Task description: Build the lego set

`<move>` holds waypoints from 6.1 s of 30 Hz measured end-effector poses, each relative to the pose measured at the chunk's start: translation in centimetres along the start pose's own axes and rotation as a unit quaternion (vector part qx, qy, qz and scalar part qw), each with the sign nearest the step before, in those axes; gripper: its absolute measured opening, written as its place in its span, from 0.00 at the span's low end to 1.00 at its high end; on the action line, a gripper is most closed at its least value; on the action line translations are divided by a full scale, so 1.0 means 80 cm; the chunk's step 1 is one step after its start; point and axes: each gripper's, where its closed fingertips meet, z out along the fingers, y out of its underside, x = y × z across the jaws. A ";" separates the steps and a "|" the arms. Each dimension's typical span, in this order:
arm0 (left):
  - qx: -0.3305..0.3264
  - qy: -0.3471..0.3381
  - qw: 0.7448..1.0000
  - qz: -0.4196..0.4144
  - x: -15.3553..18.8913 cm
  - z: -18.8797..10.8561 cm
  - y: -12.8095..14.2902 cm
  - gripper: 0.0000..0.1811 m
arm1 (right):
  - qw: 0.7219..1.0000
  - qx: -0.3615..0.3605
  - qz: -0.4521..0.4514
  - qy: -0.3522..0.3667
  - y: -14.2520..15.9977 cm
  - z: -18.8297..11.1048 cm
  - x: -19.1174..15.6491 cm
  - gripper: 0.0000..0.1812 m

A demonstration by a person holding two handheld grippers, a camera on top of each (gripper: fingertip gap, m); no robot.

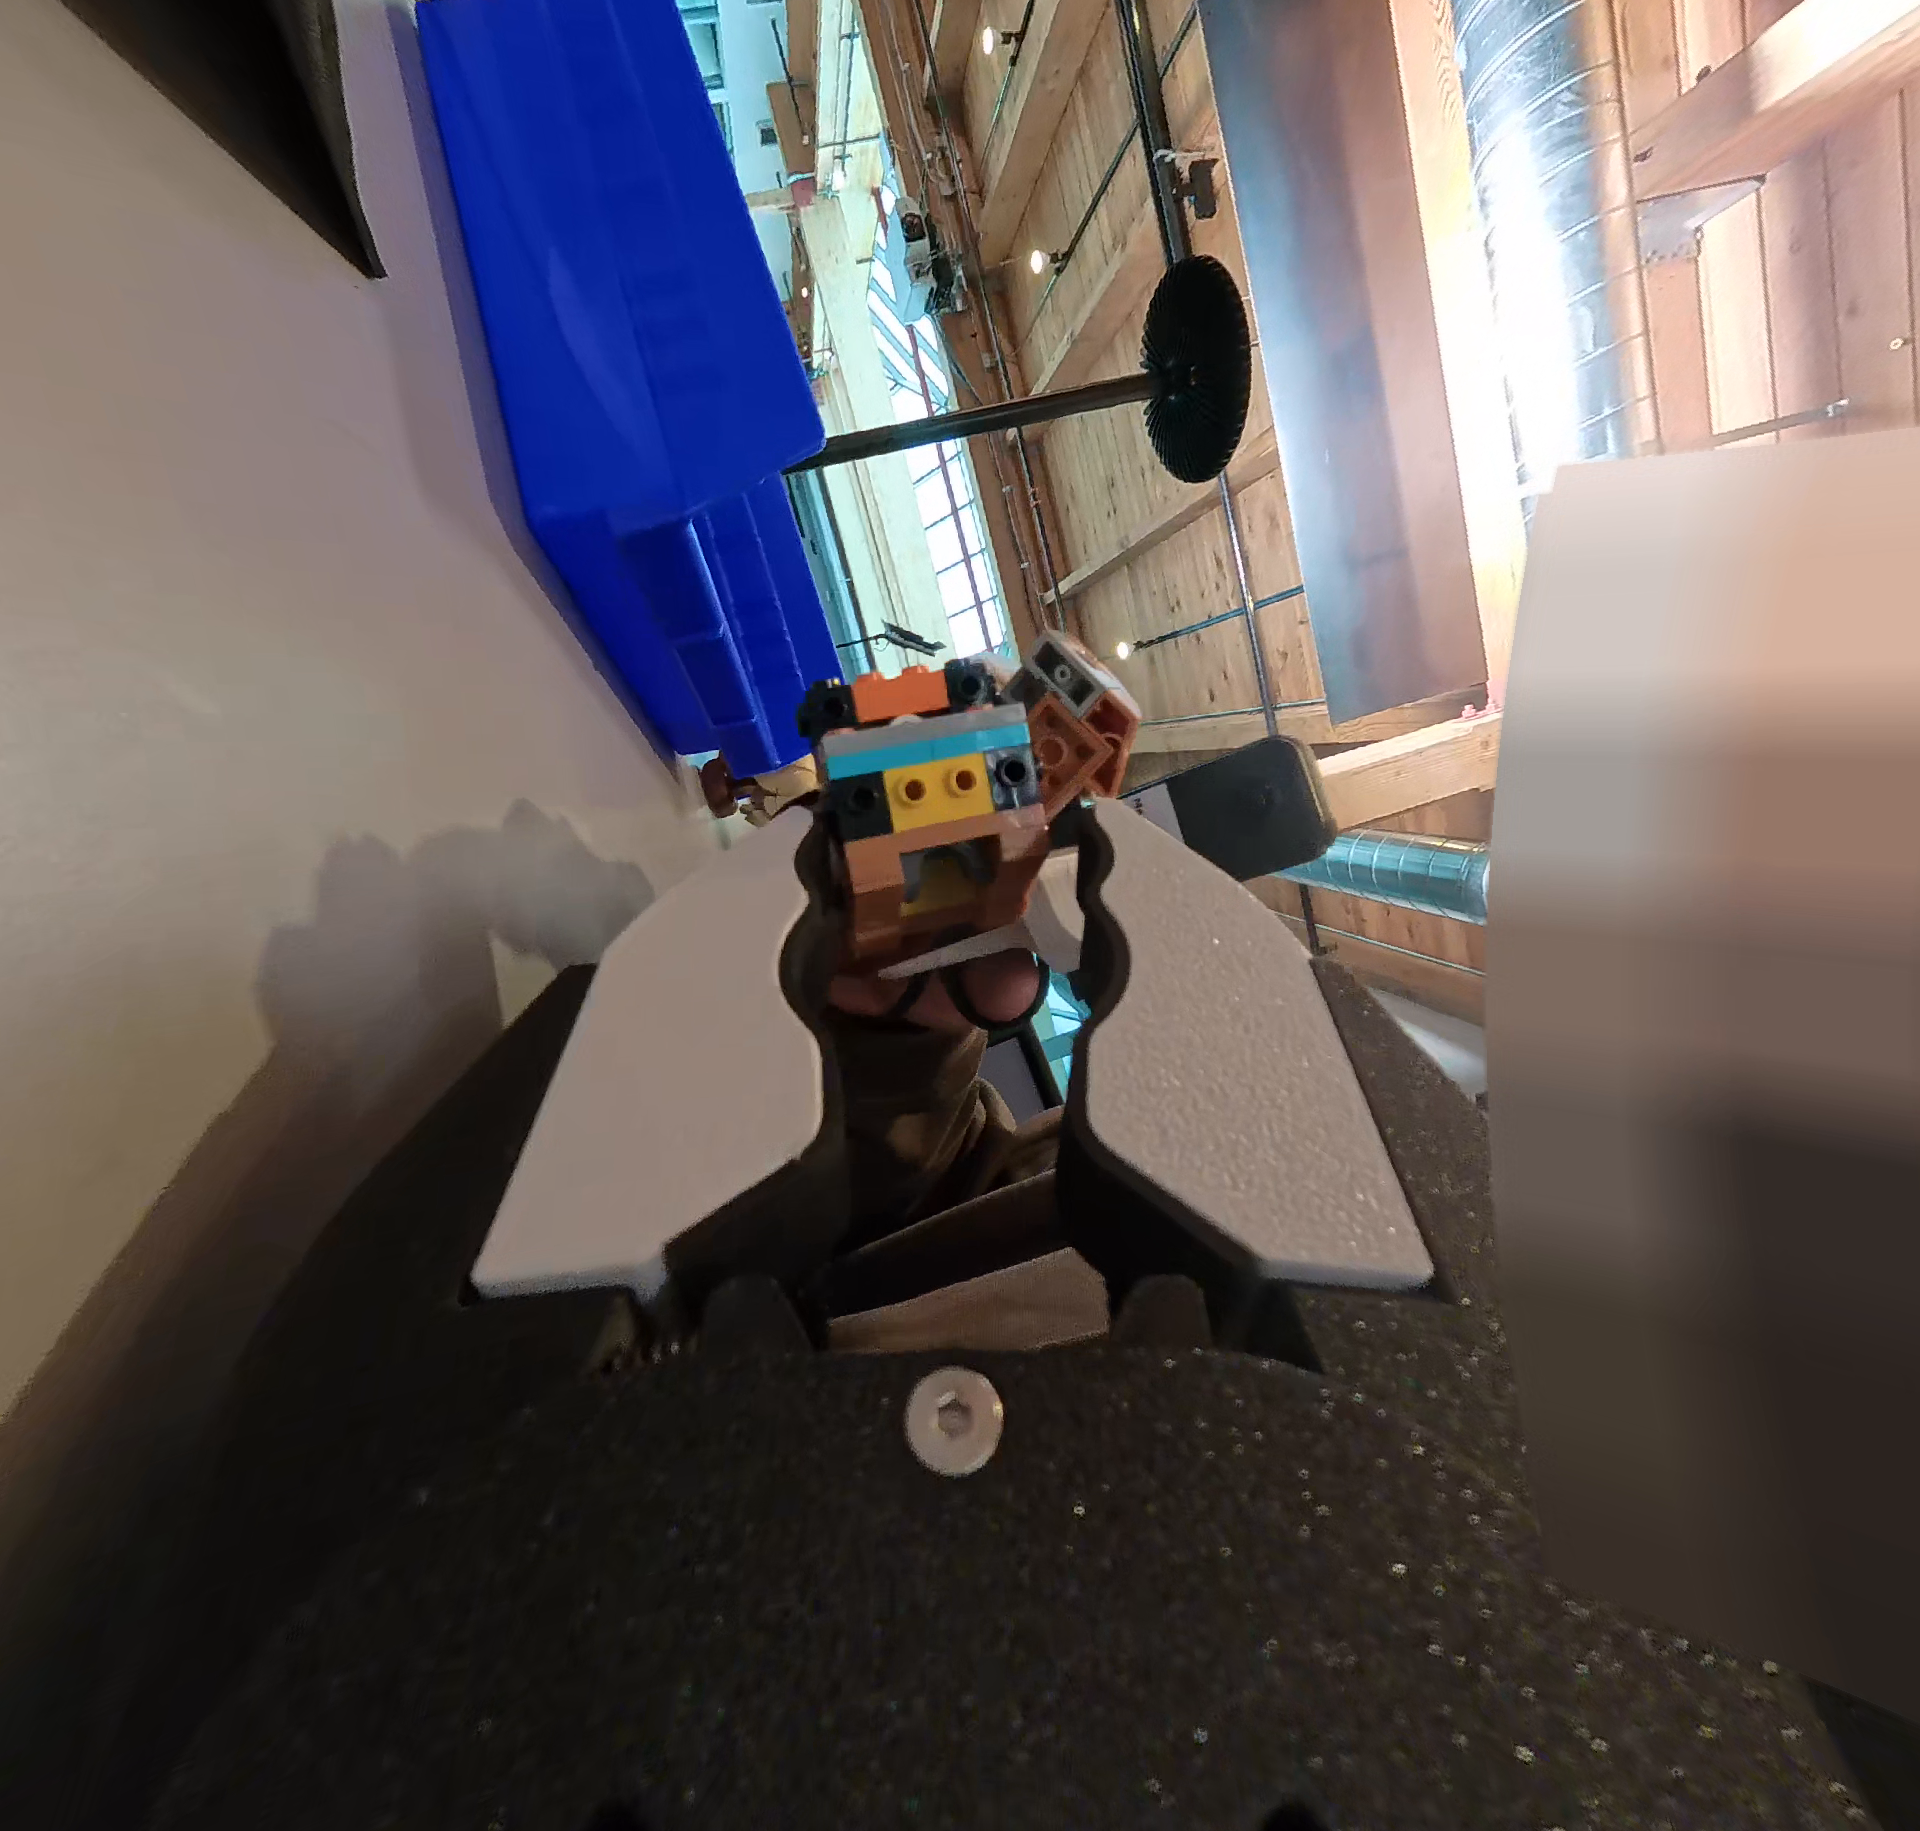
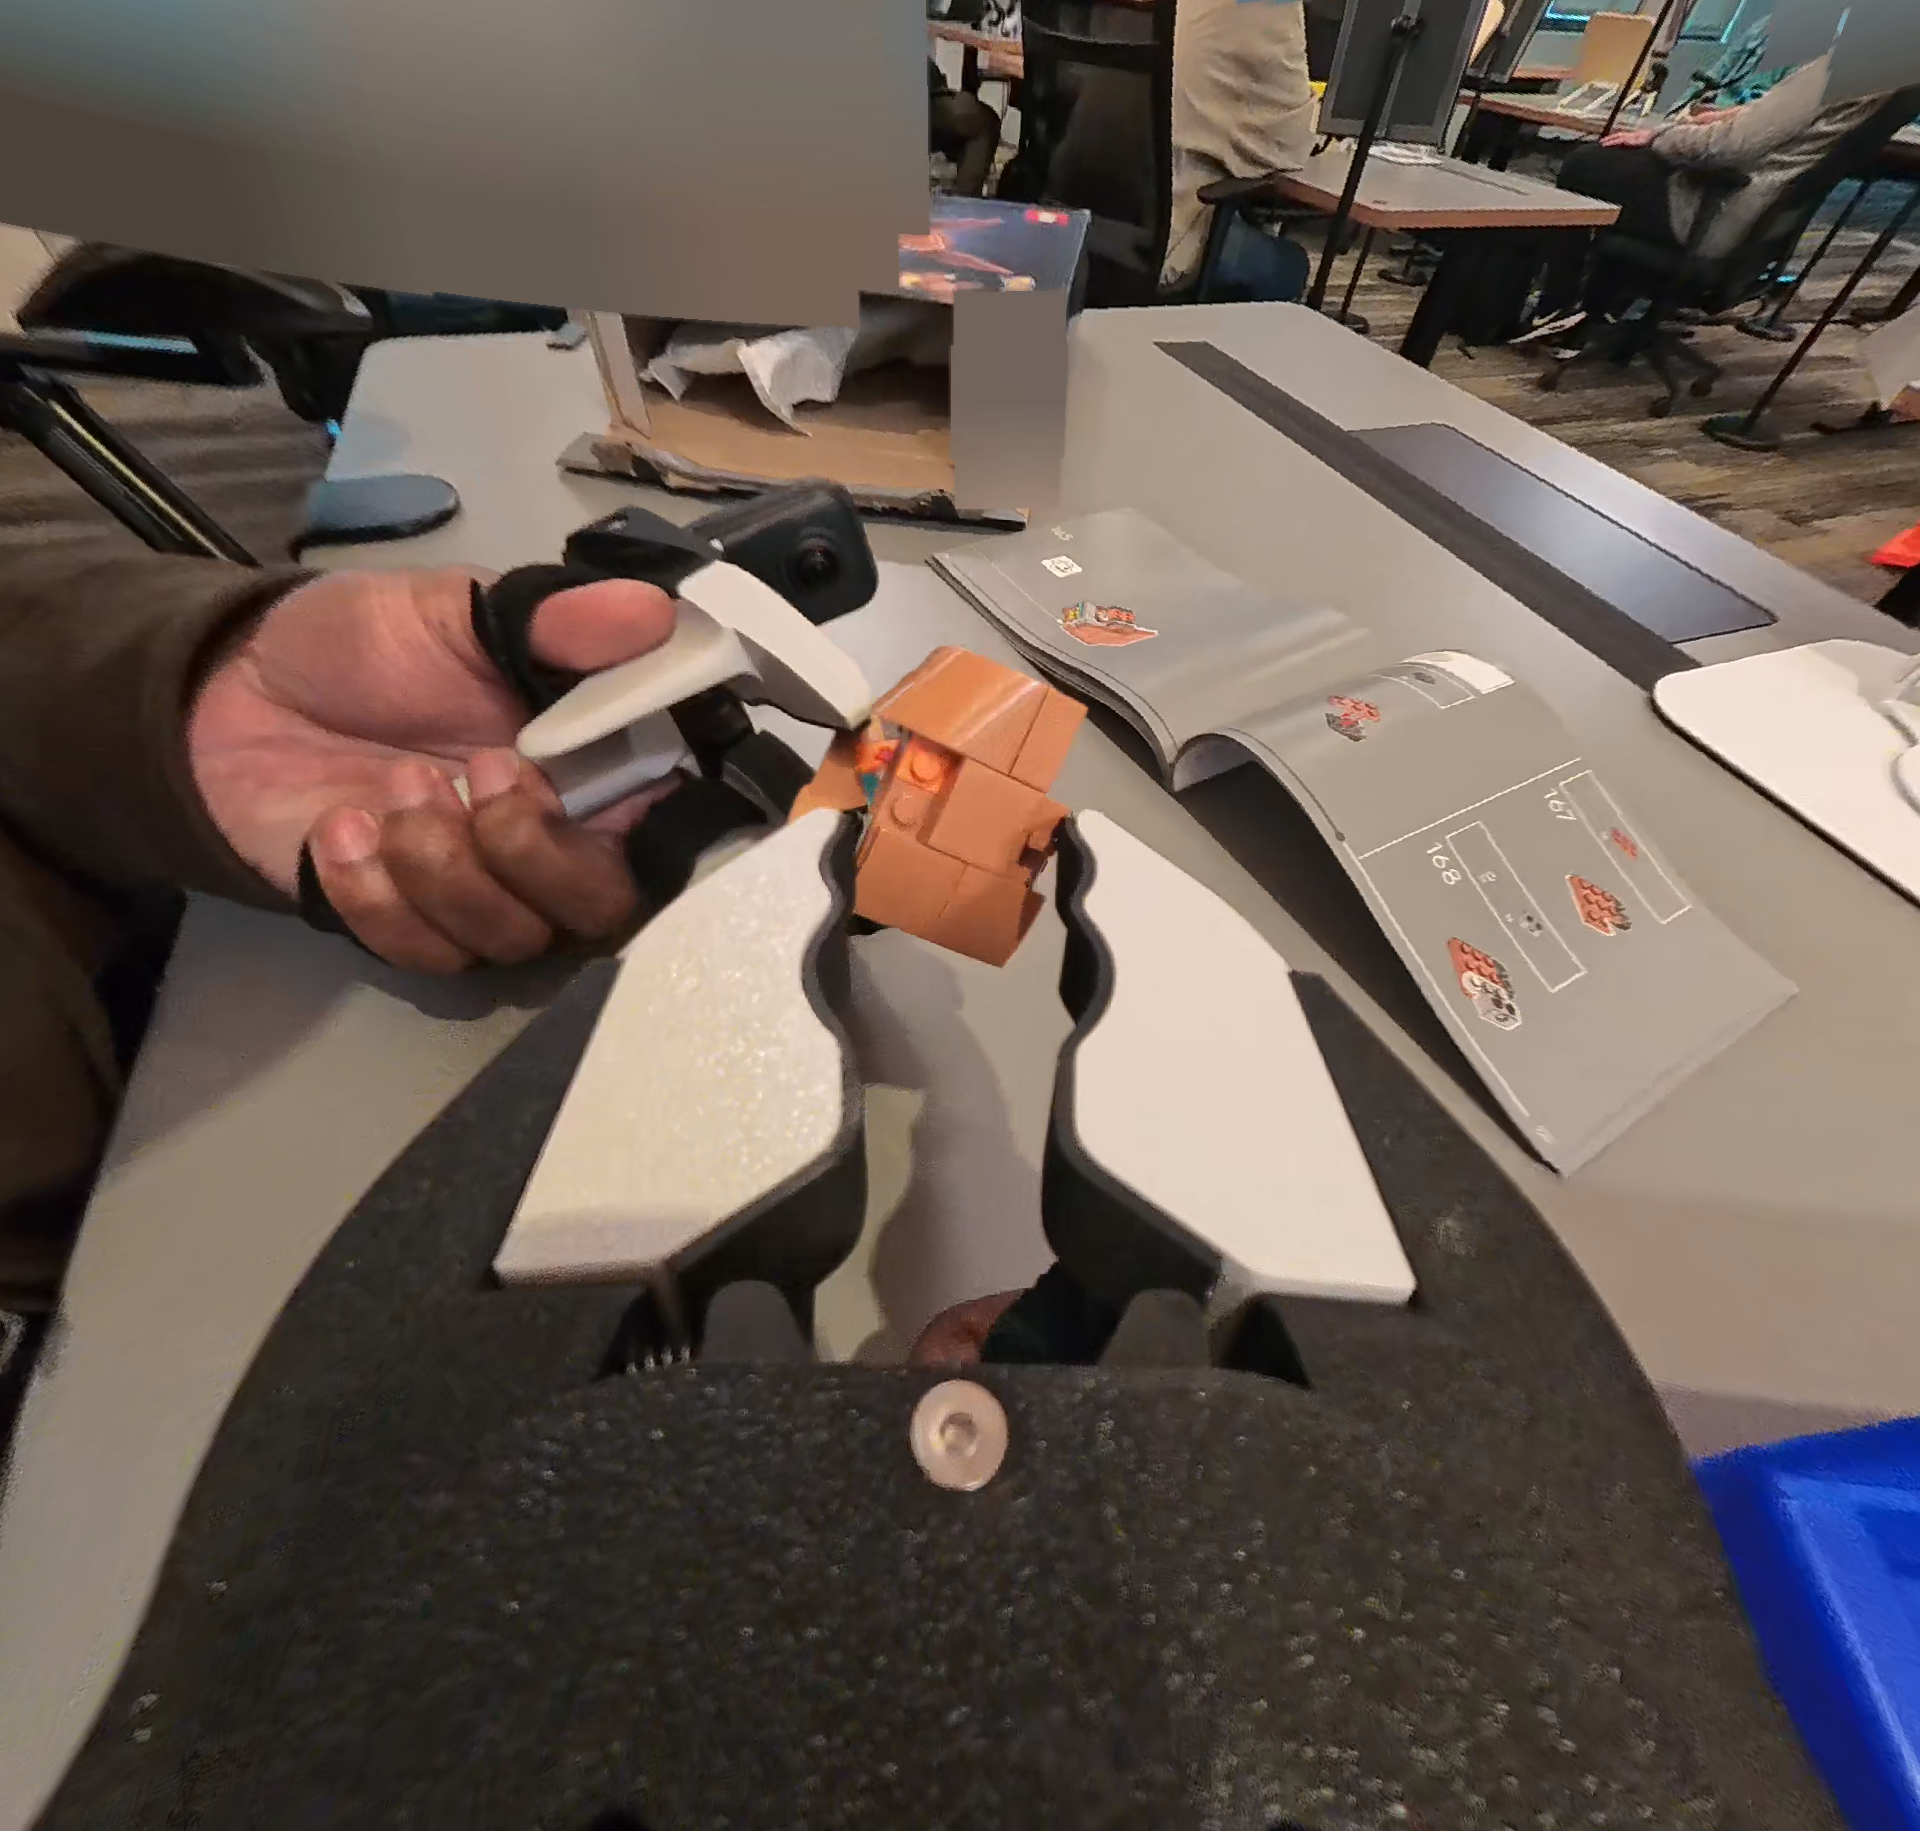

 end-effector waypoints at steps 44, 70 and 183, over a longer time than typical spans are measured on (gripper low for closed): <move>-0.096 -0.168 0.968 0.157 -0.038 0.008 0.029 0.34 | 0.889 -0.165 -0.426 0.032 0.051 -0.012 0.001 0.20; -0.046 -0.150 0.970 0.185 -0.024 0.006 0.019 0.31 | 0.813 -0.189 -0.550 0.008 0.030 -0.004 -0.002 0.19; -0.025 -0.188 0.794 0.577 0.018 -0.013 0.017 0.21 | 0.835 0.049 -0.526 0.153 -0.002 -0.005 -0.004 0.19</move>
